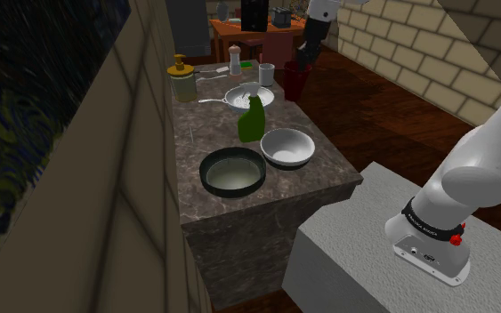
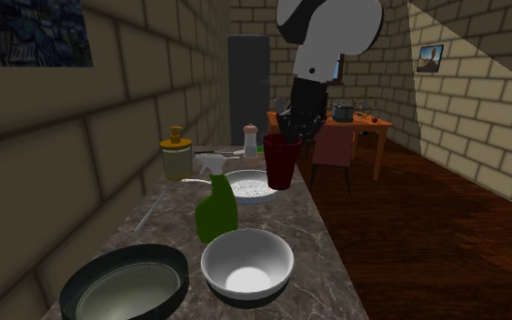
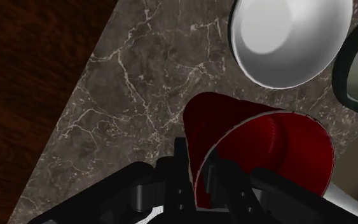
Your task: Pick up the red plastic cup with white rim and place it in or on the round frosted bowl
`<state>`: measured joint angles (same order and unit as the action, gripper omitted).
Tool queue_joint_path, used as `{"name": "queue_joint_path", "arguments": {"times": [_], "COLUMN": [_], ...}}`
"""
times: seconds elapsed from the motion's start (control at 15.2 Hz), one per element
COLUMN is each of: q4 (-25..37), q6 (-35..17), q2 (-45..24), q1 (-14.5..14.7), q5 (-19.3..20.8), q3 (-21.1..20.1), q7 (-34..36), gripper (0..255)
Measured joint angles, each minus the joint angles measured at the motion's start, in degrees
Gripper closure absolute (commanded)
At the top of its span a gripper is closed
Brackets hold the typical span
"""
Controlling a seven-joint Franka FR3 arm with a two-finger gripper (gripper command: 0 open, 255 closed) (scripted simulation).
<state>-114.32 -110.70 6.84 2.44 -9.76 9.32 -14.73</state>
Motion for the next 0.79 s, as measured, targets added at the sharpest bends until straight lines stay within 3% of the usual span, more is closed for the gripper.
{"name": "queue_joint_path", "arguments": {"times": [0.79], "q4": [-3.72], "q6": [-0.11], "q2": [5.91], "q1": [5.69], "q5": [0.22], "q3": [-8.51], "q7": [14.31], "gripper": [255]}}
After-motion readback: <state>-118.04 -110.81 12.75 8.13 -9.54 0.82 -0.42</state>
